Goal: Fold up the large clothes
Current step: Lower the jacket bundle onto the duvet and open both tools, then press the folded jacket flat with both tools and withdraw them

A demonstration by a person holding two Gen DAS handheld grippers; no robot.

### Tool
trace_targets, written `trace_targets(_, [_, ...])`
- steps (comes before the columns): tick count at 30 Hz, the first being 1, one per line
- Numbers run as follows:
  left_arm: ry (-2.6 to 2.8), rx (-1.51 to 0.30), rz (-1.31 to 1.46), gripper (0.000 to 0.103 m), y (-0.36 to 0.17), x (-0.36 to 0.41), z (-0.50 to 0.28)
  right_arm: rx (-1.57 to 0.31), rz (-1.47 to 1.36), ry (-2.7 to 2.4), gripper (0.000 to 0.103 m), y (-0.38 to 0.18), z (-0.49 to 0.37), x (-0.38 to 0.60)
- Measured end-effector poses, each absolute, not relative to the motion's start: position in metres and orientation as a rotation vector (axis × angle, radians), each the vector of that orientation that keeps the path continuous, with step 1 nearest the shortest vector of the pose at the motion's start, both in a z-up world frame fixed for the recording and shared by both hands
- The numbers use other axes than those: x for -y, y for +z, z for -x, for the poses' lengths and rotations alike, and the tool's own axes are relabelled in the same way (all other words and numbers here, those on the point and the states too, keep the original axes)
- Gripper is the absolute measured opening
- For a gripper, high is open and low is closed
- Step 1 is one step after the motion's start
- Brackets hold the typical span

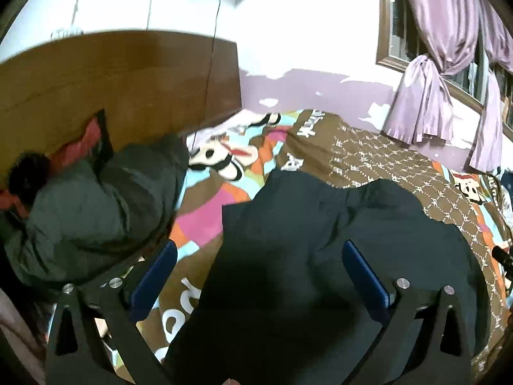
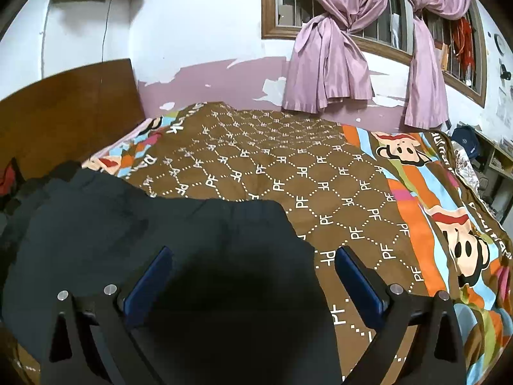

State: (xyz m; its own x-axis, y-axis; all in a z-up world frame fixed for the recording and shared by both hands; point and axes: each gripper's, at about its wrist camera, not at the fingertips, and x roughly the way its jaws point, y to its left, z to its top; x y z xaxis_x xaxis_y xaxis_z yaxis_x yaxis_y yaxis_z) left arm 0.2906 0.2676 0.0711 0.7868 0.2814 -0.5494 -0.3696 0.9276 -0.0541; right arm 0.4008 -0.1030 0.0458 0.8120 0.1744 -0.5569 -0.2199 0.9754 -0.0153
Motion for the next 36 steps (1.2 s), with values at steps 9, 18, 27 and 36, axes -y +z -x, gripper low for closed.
trace_targets(9, [0.307, -0.502, 0.067, 0.101, 0.084, -0.243, -0.279, -0.524, 0.093, 0.252, 0.103, 0.063, -0.372, 0.098])
trace_targets(18, [0.279, -0.447, 0.049, 0.101, 0.094, -0.233, -0.265, -0.478, 0.091, 0.296, 0.103, 0.075, -0.341, 0.095])
trace_targets(27, [0.249, -0.371, -0.024, 0.101, 0.103, -0.208, -0.239, -0.424, 0.090, 0.339, 0.103, 0.086, -0.308, 0.093])
trace_targets(36, [0.241, -0.329, -0.072, 0.101, 0.101, -0.191, -0.217, -0.395, 0.079, 0.366, 0.103, 0.092, -0.287, 0.100])
